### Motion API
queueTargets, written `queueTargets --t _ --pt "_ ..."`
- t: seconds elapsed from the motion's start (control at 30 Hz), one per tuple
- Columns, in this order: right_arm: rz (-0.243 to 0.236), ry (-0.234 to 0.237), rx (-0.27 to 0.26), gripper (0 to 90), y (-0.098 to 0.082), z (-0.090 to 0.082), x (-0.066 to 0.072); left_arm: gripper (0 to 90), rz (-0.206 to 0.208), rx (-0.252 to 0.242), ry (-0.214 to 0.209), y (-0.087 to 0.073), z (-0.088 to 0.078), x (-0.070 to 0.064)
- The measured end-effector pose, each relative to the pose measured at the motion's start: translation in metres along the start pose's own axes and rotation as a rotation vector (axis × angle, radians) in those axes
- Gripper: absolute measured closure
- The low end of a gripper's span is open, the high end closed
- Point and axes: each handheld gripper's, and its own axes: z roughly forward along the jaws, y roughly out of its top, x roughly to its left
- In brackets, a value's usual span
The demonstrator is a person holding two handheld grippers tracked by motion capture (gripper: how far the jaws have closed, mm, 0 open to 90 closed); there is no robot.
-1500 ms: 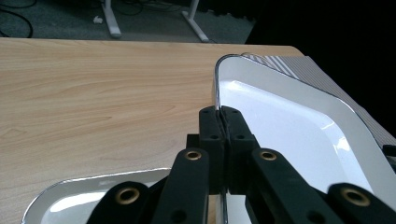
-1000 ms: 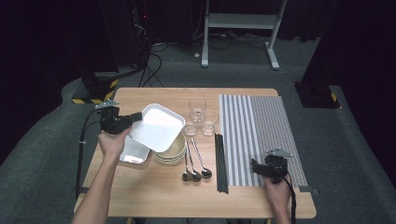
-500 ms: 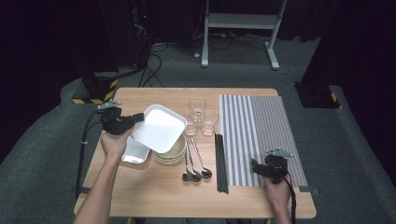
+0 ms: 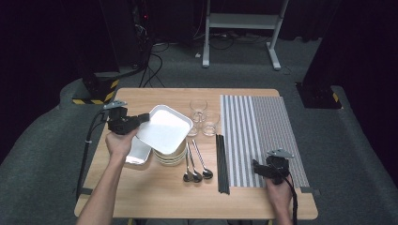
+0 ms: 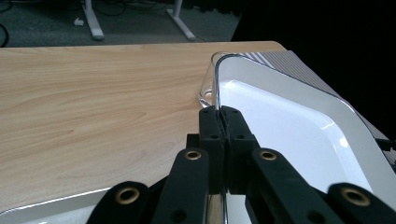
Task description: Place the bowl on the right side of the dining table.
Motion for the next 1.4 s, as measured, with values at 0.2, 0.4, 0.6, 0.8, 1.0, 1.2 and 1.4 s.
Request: queueTargets --t 0.2,0.4,0.6,0.8,1.0,1.2,1.4 --pt "0.000 0.000 0.000 18.2 0.000 0.000 0.000 88.3 0.001 -0.001 -0.007 0.002 0.002 -0.003" --pt "0.000 0.000 0.000 18.2 0.000 0.000 0.000 88.2 0.010 0.007 -0.010 0.001 0.006 -0.006" --pt "0.000 0.000 0.000 18.2 0.000 0.000 0.000 88.3 0.016 0.011 -0.014 0.003 0.008 -0.011" --pt "0.000 0.000 0.000 18.2 0.000 0.000 0.000 88.3 0.020 0.015 -0.016 0.005 0.010 -0.013" --pt "0.000 0.000 0.000 18.2 0.000 0.000 0.000 88.2 0.030 0.014 -0.021 0.006 0.012 -0.015" --pt "0.000 0.000 0.000 18.2 0.000 0.000 0.000 88.3 0.028 0.017 -0.025 0.005 0.016 -0.017" --pt "0.001 0.000 0.001 18.2 0.000 0.000 0.000 88.2 0.037 0.018 -0.034 0.007 0.020 -0.022"
